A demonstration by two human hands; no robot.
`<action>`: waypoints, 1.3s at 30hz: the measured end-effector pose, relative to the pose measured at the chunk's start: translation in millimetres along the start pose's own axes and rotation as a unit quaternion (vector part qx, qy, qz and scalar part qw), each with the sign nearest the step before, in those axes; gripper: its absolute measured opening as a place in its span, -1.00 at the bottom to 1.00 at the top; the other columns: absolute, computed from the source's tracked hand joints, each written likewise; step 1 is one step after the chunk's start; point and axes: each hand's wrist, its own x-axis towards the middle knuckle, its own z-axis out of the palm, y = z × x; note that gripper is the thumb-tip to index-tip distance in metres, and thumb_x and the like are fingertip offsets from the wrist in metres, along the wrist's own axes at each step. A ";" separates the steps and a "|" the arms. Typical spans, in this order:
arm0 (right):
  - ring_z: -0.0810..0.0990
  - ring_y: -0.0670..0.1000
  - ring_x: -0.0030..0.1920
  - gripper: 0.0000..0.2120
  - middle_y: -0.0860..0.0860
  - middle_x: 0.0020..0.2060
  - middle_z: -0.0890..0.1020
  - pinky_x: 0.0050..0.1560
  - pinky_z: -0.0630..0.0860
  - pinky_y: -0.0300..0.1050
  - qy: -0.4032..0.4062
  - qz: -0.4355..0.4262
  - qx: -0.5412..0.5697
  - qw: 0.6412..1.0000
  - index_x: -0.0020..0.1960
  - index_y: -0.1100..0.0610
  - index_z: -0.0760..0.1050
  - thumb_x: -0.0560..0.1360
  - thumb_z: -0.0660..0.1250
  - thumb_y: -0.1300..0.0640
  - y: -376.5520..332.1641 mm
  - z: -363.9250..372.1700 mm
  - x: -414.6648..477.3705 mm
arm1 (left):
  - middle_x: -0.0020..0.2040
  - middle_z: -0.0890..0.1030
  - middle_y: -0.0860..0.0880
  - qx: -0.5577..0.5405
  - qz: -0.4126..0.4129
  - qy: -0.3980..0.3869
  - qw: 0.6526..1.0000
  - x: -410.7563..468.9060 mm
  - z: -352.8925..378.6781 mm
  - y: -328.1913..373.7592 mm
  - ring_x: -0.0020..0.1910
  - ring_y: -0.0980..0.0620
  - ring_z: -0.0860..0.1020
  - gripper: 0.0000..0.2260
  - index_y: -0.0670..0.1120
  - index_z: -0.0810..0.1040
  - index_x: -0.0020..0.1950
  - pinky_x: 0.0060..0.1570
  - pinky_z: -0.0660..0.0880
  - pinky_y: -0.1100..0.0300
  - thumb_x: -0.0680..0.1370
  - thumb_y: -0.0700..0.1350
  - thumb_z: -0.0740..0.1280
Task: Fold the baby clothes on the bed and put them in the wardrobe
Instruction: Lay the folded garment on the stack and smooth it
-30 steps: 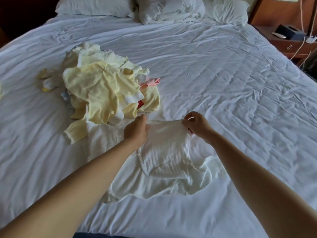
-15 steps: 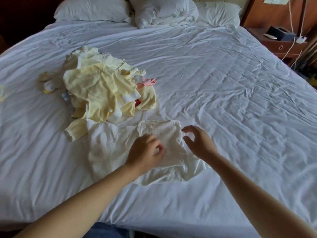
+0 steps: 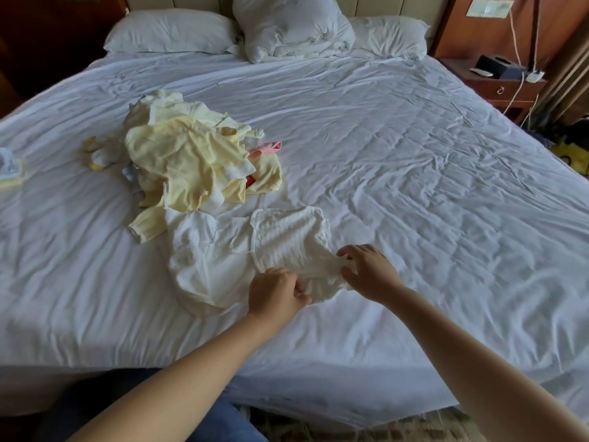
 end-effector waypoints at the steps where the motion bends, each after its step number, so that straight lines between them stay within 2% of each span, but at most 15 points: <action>1: 0.45 0.03 0.23 -0.69 -0.04 0.09 0.61 0.05 0.35 -0.14 0.002 0.000 -0.007 1.000 0.23 -0.07 0.49 0.49 0.30 0.01 -1.6 -2.4 0.9 | -0.13 0.63 0.07 -0.006 -0.011 -0.001 1.000 -1.6 0.0 2.1 -0.05 0.05 0.57 -0.81 0.05 0.62 -0.16 -0.09 0.48 0.17 0.40 0.15 0.46; 4: 0.55 0.08 0.08 -0.70 0.00 -0.06 0.63 -0.10 0.30 -0.16 0.010 0.012 -0.026 1.000 0.19 -0.08 0.50 0.47 0.32 -0.07 -8.5 -13.8 1.9 | -0.15 0.64 0.05 -0.022 -0.016 0.005 1.000 -6.6 -1.3 6.2 -0.09 0.04 0.58 -0.90 0.03 0.62 -0.20 -0.14 0.48 0.18 0.42 0.04 0.45; 8: 0.58 0.11 -0.01 -0.68 0.00 -0.05 0.67 -0.03 0.27 -0.14 0.020 0.027 -0.069 0.997 0.14 -0.07 0.51 0.44 0.35 -0.16 -7.0 -26.3 -0.2 | -0.23 0.57 0.13 -0.080 0.032 0.000 0.996 -19.0 -3.5 1.8 -0.20 0.12 0.52 -0.92 0.02 0.56 -0.23 -0.25 0.39 0.25 0.39 -0.10 0.45; 12: 0.48 0.05 0.20 -0.60 -0.03 0.18 0.58 0.19 0.28 -0.07 -0.001 0.039 -0.143 0.989 0.28 -0.10 0.45 0.45 0.34 -0.05 7.9 -23.2 -4.6 | -0.21 0.55 0.14 -0.123 0.076 -0.061 0.988 -30.7 -4.5 0.6 -0.23 0.14 0.49 -0.91 0.00 0.53 -0.19 -0.26 0.37 0.28 0.43 -0.17 0.40; 15: 0.39 0.03 0.32 -0.59 -0.05 0.27 0.48 0.37 0.23 -0.02 0.038 -0.002 -0.108 0.993 0.28 -0.08 0.48 0.44 0.35 0.09 11.6 -13.2 -17.6 | -0.16 0.54 0.16 -0.116 0.077 -0.106 0.985 -35.1 -7.0 5.2 -0.17 0.17 0.51 -0.88 0.04 0.54 -0.05 -0.21 0.42 0.30 0.46 -0.04 0.43; 17: 0.46 0.01 0.24 -0.72 -0.08 0.16 0.54 0.24 0.40 -0.02 0.077 -0.054 -0.030 0.995 0.11 -0.05 0.57 0.43 0.36 0.14 7.9 -9.4 -28.6 | -0.12 0.56 0.16 -0.112 0.064 -0.110 0.985 -35.0 -9.6 6.6 -0.14 0.17 0.53 -0.80 0.07 0.54 0.06 -0.18 0.43 0.30 0.47 0.01 0.44; 19: 0.53 -0.03 0.10 -0.83 -0.13 0.00 0.59 0.02 0.51 -0.06 0.062 -0.095 0.001 0.994 -0.05 -0.06 0.59 0.39 0.37 0.14 3.2 -6.7 -39.4 | -0.11 0.57 0.15 -0.107 0.059 -0.106 0.987 -33.7 -12.2 7.4 -0.13 0.15 0.54 -0.75 0.08 0.54 0.15 -0.15 0.44 0.26 0.48 -0.01 0.43; 21: 0.54 -0.10 0.05 -0.82 -0.17 -0.04 0.59 0.00 0.52 -0.08 0.011 -0.107 -0.003 0.994 -0.04 -0.09 0.58 0.37 0.38 0.09 2.4 -2.4 -48.1 | -0.09 0.57 0.14 -0.103 0.064 -0.106 0.987 -32.5 -14.2 8.1 -0.10 0.13 0.54 -0.70 0.08 0.55 0.21 -0.11 0.45 0.24 0.49 -0.09 0.41; 24: 0.49 -0.10 0.15 -0.74 -0.15 0.09 0.56 0.04 0.53 -0.05 -0.017 -0.094 -0.009 0.995 0.06 -0.10 0.56 0.39 0.37 0.09 6.8 4.4 -54.1 | -0.01 0.59 0.06 -0.066 0.092 -0.102 0.988 -30.8 -14.8 9.1 -0.03 0.06 0.56 -0.60 0.05 0.55 0.30 -0.12 0.39 0.24 0.48 -0.20 0.37; 26: 0.45 -0.05 0.23 -0.72 -0.11 0.16 0.55 0.02 0.52 -0.06 0.002 -0.075 -0.021 0.997 0.11 -0.06 0.58 0.42 0.34 0.14 8.8 6.5 -54.4 | 0.03 0.59 0.04 -0.030 0.106 -0.089 0.990 -29.2 -15.3 10.9 0.00 0.03 0.56 -0.65 0.01 0.58 0.28 -0.13 0.35 0.25 0.50 -0.19 0.36; 29: 0.46 0.01 0.25 -0.74 -0.08 0.16 0.55 -0.04 0.47 -0.10 0.039 -0.047 -0.068 0.996 0.10 -0.03 0.59 0.46 0.31 0.18 11.0 8.2 -52.6 | 0.05 0.60 0.05 0.032 0.147 -0.051 0.987 -26.5 -17.9 13.1 0.06 0.02 0.56 -0.83 -0.03 0.67 0.08 -0.08 0.32 0.28 0.52 -0.10 0.36; 32: 0.51 0.04 0.17 -0.80 -0.05 0.08 0.59 -0.11 0.37 -0.13 0.049 -0.034 -0.118 0.991 0.07 0.00 0.59 0.52 0.26 0.17 10.3 2.2 -51.5 | 0.05 0.54 -0.01 0.060 0.220 -0.046 0.973 -26.7 -16.9 11.2 0.08 -0.02 0.51 -0.94 -0.06 0.64 -0.10 0.02 0.43 0.13 0.47 -0.09 0.42; 34: 0.54 0.05 0.10 -0.82 -0.05 -0.01 0.60 -0.18 0.31 -0.16 0.070 -0.044 -0.130 0.988 -0.01 0.03 0.59 0.48 0.26 0.22 10.3 -3.5 -51.7 | 0.12 0.52 -0.01 0.068 0.244 -0.067 0.965 -26.6 -17.2 9.3 0.10 -0.03 0.51 -0.93 -0.06 0.57 -0.15 0.02 0.47 0.05 0.44 -0.10 0.42; 37: 0.55 0.03 0.00 -0.84 -0.09 -0.05 0.59 -0.25 0.27 -0.19 0.042 -0.058 -0.105 0.992 -0.07 0.03 0.57 0.42 0.29 0.22 13.7 -7.5 -58.0 | -0.02 0.51 0.06 0.074 0.240 -0.102 0.963 -26.8 -18.6 8.4 -0.06 0.06 0.48 -0.94 -0.05 0.51 -0.13 -0.17 0.33 0.18 0.44 -0.09 0.34; 39: 0.55 0.01 -0.03 -0.84 -0.12 -0.04 0.59 -0.24 0.27 -0.19 -0.002 -0.059 -0.089 0.994 -0.04 0.00 0.55 0.41 0.30 0.16 16.0 -6.4 -62.3 | -0.09 0.49 0.08 0.071 0.237 -0.107 0.963 -27.4 -18.4 7.7 -0.13 0.11 0.42 -0.93 -0.04 0.50 -0.12 -0.20 0.29 0.20 0.44 -0.08 0.31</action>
